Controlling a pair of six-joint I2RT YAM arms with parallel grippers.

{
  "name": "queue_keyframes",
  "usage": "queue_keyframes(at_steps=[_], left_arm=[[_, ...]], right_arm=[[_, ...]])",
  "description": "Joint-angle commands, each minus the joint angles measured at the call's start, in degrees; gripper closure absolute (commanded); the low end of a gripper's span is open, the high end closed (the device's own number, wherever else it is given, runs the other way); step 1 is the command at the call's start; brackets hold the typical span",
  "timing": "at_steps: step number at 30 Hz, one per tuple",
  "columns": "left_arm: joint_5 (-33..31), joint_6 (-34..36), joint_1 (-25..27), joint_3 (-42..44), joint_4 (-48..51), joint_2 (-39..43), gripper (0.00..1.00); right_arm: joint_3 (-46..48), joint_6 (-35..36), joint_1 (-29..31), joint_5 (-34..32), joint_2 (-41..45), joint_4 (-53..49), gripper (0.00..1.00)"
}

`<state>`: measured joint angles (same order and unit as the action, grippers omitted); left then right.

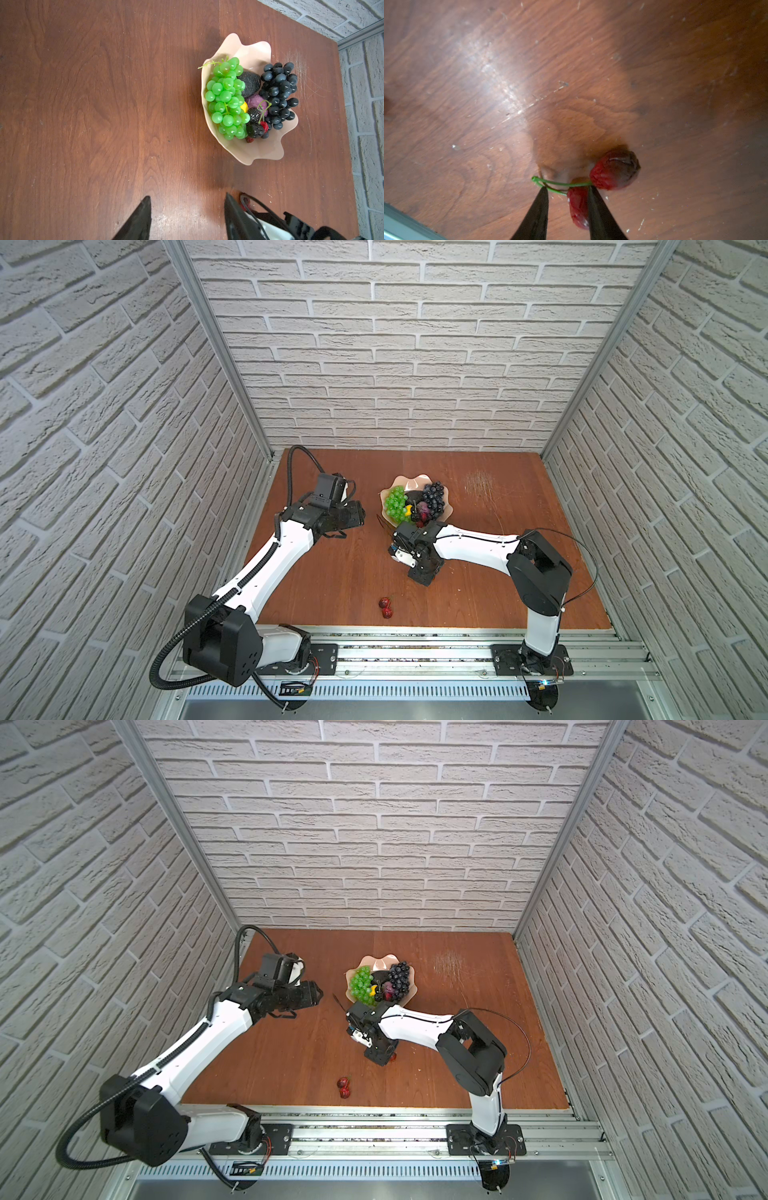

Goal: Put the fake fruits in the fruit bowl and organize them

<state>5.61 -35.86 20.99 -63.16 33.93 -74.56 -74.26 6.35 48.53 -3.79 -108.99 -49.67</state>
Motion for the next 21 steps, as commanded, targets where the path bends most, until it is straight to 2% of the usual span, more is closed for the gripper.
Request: queue_keyframes(at_steps=[1,14,18,21], left_arm=[[-0.1,-0.2,-0.4,-0.8,0.1,-0.1,0.43],[-0.2,-0.3,-0.4,-0.7,0.1,0.2,0.43],[-0.3,-0.2,-0.4,-0.7,0.1,0.2,0.43],[-0.3,-0.2,-0.4,-0.7,0.1,0.2,0.43]], right_arm=[[0.7,-0.5,0.2,1.2,0.5,0.8,0.66],[0.8,-1.2,0.3,5.9,-2.4,1.3,0.65],[1.4,-1.5,0.3,7.0,-2.6,2.0,0.67],[1.8,-1.9,0.2,7.5,-3.4,2.5,0.73]])
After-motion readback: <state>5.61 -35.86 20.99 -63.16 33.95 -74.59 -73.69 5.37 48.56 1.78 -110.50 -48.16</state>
